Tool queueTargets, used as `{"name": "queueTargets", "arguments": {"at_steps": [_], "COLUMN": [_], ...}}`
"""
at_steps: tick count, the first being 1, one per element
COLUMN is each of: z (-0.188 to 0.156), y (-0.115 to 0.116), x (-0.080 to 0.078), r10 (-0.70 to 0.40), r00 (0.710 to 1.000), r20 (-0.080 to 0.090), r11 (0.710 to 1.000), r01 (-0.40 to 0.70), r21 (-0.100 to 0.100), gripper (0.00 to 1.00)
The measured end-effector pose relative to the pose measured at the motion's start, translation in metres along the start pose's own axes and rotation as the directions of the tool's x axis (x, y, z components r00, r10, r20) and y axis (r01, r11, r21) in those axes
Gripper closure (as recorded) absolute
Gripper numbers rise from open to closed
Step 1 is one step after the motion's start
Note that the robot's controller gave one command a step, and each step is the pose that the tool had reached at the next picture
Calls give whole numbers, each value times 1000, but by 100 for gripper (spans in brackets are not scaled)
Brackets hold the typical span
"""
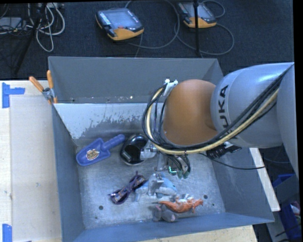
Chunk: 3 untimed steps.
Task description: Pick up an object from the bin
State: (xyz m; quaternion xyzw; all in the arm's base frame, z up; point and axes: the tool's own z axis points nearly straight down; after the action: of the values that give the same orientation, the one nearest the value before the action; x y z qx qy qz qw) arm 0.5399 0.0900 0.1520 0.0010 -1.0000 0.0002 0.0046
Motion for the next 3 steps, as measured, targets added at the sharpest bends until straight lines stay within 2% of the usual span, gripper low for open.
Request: {"name": "queueTargets", "arguments": {"at_steps": [1,2,3], "z": [-4,77,77], "y": [0,44,44], "x": [-2,42,42], "r10": [2,-51,-50], "r00": [1000,998,999], "r20": [7,22,21], "r11": [1000,999,999], "r01": [-2,51,50], "r21": [-1,-4,-4], "gripper": [0,100,100]}}
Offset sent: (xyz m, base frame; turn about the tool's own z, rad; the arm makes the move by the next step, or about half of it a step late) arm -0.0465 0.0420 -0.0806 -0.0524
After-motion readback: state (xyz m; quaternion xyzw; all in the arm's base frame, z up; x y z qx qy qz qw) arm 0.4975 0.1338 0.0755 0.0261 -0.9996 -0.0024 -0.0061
